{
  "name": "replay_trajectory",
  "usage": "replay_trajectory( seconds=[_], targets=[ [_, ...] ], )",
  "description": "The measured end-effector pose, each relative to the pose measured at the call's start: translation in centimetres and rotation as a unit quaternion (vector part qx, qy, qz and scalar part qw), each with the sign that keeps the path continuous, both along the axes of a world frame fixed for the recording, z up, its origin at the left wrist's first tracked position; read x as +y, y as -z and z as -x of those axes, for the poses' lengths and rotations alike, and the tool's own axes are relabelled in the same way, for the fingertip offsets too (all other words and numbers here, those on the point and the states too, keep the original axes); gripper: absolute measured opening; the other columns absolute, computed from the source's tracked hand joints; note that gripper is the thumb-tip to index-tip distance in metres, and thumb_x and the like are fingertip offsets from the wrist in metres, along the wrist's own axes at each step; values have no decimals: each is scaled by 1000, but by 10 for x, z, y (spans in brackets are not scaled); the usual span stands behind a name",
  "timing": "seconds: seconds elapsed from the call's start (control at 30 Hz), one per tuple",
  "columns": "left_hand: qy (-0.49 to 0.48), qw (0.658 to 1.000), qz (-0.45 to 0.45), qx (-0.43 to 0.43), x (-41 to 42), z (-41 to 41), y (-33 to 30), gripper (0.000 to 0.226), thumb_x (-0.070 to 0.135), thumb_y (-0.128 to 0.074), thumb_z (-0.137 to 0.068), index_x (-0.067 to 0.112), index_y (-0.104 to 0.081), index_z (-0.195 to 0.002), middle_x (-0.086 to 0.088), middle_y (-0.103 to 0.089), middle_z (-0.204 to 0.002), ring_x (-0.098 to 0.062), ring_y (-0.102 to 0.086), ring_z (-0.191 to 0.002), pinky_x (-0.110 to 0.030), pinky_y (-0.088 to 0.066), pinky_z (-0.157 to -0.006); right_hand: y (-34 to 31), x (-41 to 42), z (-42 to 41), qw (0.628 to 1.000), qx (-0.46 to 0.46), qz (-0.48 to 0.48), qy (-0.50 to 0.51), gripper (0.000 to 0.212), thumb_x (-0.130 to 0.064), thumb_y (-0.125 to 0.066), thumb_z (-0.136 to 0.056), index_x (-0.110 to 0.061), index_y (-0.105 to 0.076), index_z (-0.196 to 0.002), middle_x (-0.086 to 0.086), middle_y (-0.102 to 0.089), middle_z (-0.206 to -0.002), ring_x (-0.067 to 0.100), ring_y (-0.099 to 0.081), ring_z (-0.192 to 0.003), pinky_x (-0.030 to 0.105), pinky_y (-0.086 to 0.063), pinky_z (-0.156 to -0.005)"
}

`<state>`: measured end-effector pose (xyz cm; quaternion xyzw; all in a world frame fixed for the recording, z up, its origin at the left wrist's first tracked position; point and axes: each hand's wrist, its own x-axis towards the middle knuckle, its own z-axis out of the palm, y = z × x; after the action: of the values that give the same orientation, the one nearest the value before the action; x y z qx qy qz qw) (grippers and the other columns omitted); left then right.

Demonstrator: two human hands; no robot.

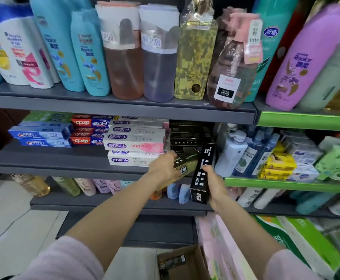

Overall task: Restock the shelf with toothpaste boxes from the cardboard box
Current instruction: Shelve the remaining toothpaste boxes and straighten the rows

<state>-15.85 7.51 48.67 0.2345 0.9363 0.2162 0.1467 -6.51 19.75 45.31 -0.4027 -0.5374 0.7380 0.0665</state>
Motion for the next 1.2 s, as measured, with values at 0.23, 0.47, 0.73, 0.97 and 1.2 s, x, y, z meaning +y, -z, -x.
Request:
replay_trajectory(
  seconds=[0.23, 0.47, 0.73, 0.97, 1.2],
  targets=[
    [89, 996, -25, 2, 35, 36, 27, 62, 25, -73, -77, 10, -48, -132, -11, -47, -129, -25, -49, -119, -27, -40, -99, 13, 29, 20, 999, 8, -4, 46, 35, -36, -52, -89, -7, -56, -107, 12, -63, -81, 25, -60, -67, 30, -48, -60],
    [181, 979, 52, 78, 27, 59, 52, 65, 27, -65, -85, 21, -38, -143, -7, -44, -136, -25, -41, -124, -33, -36, -103, 22, 41, 28, 999, 8, -9, 42, 35, -35, -52, -89, -6, -56, -109, 14, -64, -86, 30, -62, -75, 35, -50, -66],
    [203, 951, 128, 195, 13, 65, 53, 57, 30, -61, -89, 25, -36, -141, -8, -53, -127, -26, -43, -118, -34, -34, -101, 27, 38, 33, 999, 3, 22, 38, 44, -38, -53, -84, -5, -56, -113, 14, -63, -86, 28, -62, -74, 37, -52, -68],
    [160, 951, 144, 224, 40, 58, 56, 46, 21, -58, -91, 19, -44, -134, -11, -50, -128, -29, -48, -118, -37, -35, -99, 28, 41, 38, 999, 15, 25, 30, 39, -38, -52, -88, -7, -56, -112, 12, -65, -88, 29, -63, -85, 34, -51, -67],
    [158, 926, 200, 277, 24, 50, 70, 78, 7, -55, -88, 30, -14, -151, -13, -33, -136, -28, -33, -126, -39, -29, -107, 33, 39, 33, 1000, -10, 10, 9, 47, -45, -49, -89, -11, -57, -120, 17, -66, -112, 34, -62, -106, 34, -52, -74]
  ],
)
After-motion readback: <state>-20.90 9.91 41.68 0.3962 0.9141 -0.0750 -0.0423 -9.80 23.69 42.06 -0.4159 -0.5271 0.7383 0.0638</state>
